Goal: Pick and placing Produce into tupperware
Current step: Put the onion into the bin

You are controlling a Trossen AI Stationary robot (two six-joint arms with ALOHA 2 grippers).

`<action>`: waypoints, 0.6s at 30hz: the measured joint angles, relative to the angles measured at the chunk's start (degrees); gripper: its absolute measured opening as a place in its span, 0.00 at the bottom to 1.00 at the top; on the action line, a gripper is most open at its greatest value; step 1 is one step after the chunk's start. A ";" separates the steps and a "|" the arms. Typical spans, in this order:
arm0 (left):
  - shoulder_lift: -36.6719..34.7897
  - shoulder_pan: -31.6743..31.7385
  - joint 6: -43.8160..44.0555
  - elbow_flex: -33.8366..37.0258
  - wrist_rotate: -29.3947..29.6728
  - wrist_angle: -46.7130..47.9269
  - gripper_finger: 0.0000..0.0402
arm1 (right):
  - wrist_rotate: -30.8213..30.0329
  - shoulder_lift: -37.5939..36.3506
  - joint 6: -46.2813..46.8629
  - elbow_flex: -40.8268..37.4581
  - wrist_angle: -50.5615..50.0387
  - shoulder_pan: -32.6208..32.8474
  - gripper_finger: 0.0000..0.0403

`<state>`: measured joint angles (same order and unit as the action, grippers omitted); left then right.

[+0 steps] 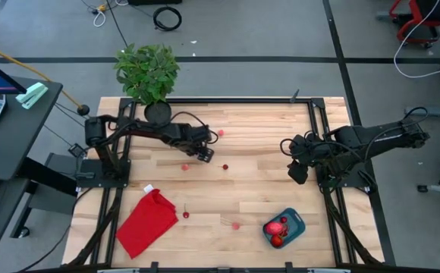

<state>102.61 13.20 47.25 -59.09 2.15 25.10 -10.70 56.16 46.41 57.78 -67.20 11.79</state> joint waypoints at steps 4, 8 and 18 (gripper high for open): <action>-0.17 -2.54 4.79 -0.60 -2.10 -8.07 0.60 | -0.02 0.00 -0.02 -0.02 0.00 0.00 0.52; -0.20 -6.32 7.91 -2.98 -3.54 -17.81 0.56 | -0.02 0.00 -0.04 -0.02 0.00 0.00 0.52; -0.24 -19.18 7.63 -19.80 -1.95 -25.15 0.58 | -3.88 0.00 -2.68 -0.02 -1.93 -0.02 0.52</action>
<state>102.37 -5.98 54.87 -78.89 0.20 -0.05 -14.58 56.16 43.74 57.76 -69.13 11.77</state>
